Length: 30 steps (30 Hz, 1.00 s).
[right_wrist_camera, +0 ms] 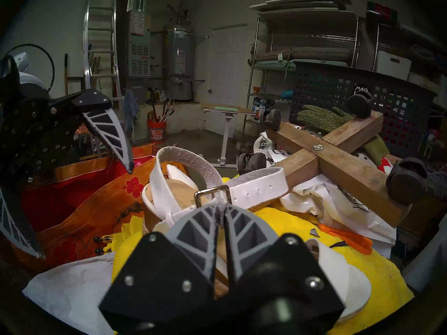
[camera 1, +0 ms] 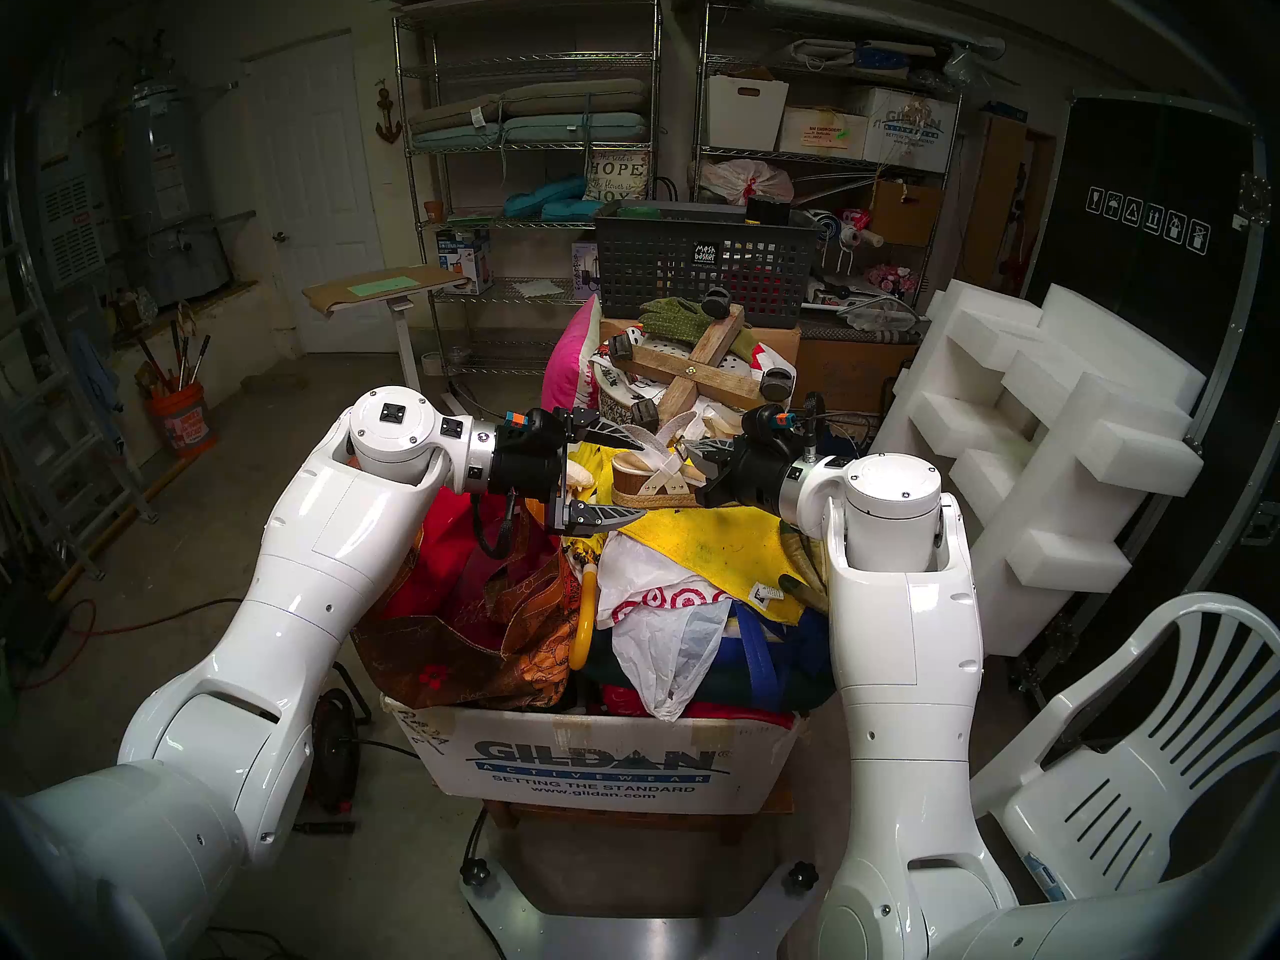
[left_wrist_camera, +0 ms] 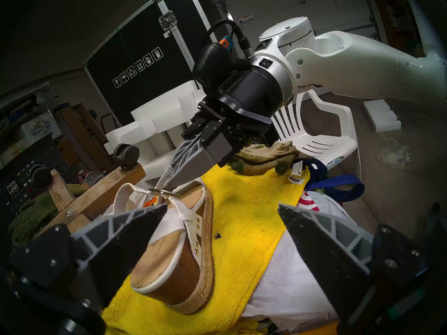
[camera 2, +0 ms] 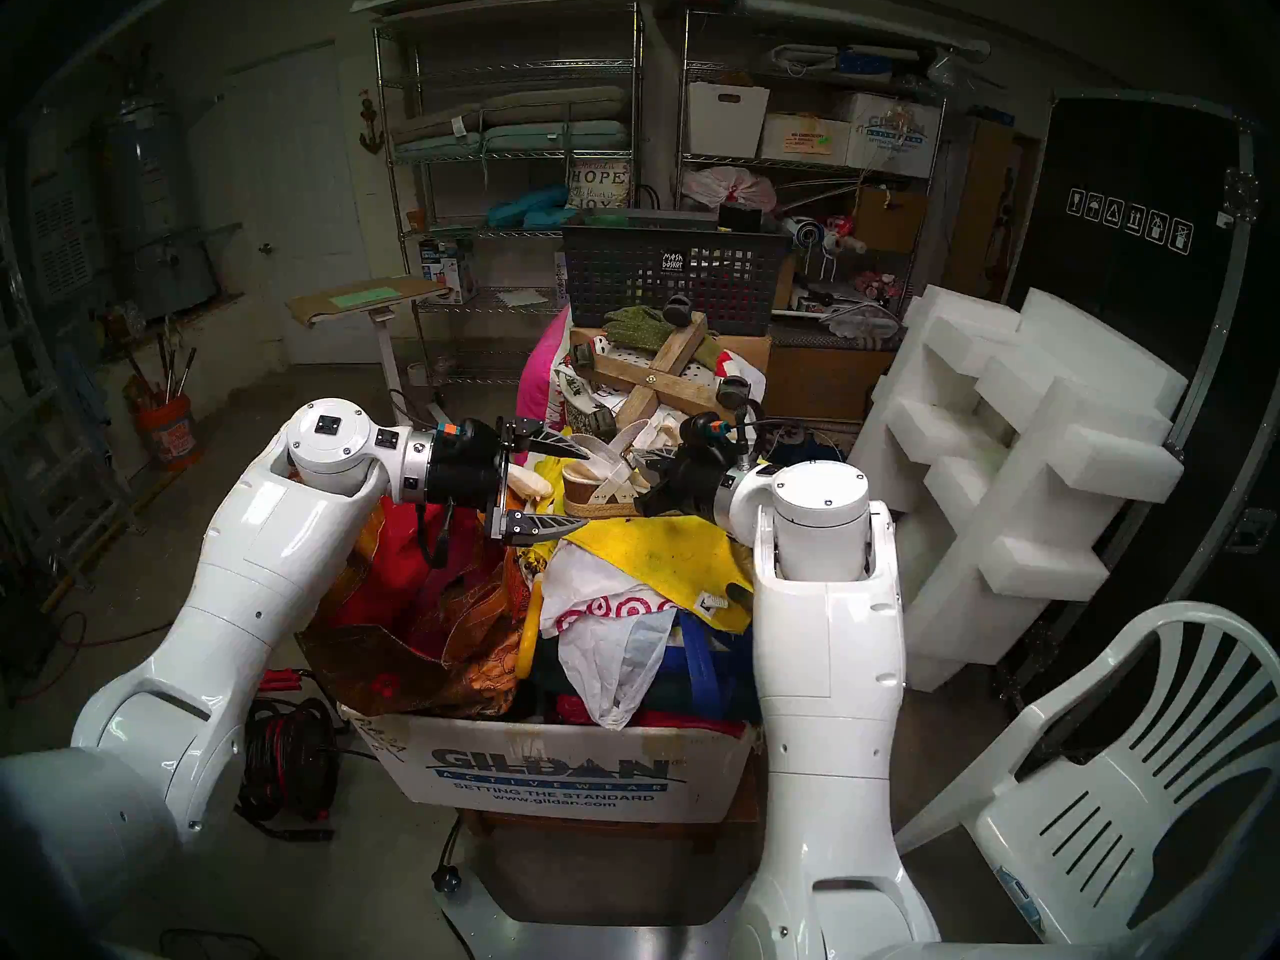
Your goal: Unbuckle a shoe
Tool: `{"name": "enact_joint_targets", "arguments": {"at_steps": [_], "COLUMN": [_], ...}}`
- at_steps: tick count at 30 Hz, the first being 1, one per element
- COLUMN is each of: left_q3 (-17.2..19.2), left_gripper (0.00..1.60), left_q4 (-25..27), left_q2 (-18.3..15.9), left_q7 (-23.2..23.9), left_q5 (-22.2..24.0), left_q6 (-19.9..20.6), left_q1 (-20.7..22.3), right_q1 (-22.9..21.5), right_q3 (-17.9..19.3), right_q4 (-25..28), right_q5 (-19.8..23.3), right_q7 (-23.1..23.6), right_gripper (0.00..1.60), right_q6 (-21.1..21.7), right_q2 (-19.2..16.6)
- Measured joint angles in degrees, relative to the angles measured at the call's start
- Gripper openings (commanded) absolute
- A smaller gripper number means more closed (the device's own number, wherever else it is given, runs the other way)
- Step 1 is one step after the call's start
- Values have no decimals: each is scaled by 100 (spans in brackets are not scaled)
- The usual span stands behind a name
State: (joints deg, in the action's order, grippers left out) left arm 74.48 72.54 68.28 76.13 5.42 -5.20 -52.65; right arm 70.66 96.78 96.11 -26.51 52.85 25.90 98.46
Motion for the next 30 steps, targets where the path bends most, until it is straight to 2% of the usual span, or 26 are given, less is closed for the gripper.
{"name": "enact_joint_targets", "arguments": {"at_steps": [1,2,15,30], "left_q3": [0,0,0,1], "left_gripper": [160,160,160,160], "left_q4": [0,0,0,0], "left_q2": [0,0,1,1], "left_q7": [0,0,0,0], "left_q5": [0,0,0,0], "left_q6": [0,0,0,0], "left_q1": [0,0,0,0], "right_q1": [1,2,76,242], "right_q3": [1,3,118,220], "right_q4": [0,2,173,446], "right_q5": [1,2,1,77], "right_q7": [0,4,158,737], "right_gripper": [18,0,0,0], "right_q6": [-1,-3,29,188], "right_q2": [0,0,-45,-249]}}
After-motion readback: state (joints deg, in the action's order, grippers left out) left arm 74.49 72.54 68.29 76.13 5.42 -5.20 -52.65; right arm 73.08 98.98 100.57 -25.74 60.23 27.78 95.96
